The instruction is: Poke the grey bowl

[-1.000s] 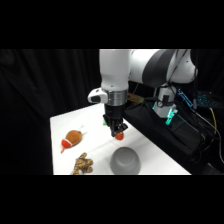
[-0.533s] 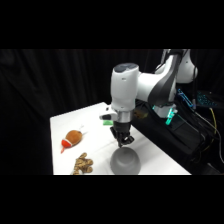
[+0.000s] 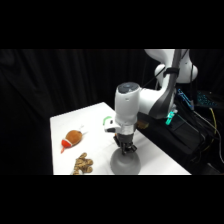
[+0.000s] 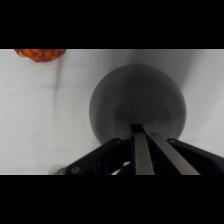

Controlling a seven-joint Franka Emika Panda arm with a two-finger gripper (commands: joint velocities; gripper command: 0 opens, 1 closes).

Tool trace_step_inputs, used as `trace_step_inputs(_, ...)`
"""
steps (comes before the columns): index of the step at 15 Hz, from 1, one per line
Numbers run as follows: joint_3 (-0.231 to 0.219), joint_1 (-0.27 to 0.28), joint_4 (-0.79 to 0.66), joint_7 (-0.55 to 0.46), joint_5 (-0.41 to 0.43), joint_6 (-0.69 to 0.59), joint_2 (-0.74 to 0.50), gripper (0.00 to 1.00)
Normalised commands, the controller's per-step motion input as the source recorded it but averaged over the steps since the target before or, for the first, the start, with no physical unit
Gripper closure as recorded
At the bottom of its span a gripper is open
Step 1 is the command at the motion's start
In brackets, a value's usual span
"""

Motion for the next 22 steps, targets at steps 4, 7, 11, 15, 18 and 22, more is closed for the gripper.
trace_step_inputs(4, -0.062, 0.077, 0.01, 0.05, -0.059, 0.17, 0.12, 1.00)
trace_step_inputs(7, -0.057, 0.094, 0.02, 0.03, -0.093, -0.08, -0.07, 1.00)
trace_step_inputs(11, 0.087, -0.032, 0.14, -0.18, 0.106, -0.46, -0.24, 1.00)
trace_step_inputs(15, 0.059, -0.065, 0.24, -0.21, 0.112, -0.54, -0.25, 1.00)
trace_step_inputs(18, 0.016, -0.054, 0.24, -0.16, 0.037, -0.45, -0.24, 1.00)
trace_step_inputs(22, 0.008, -0.057, 0.25, -0.16, 0.035, -0.38, -0.18, 1.00)
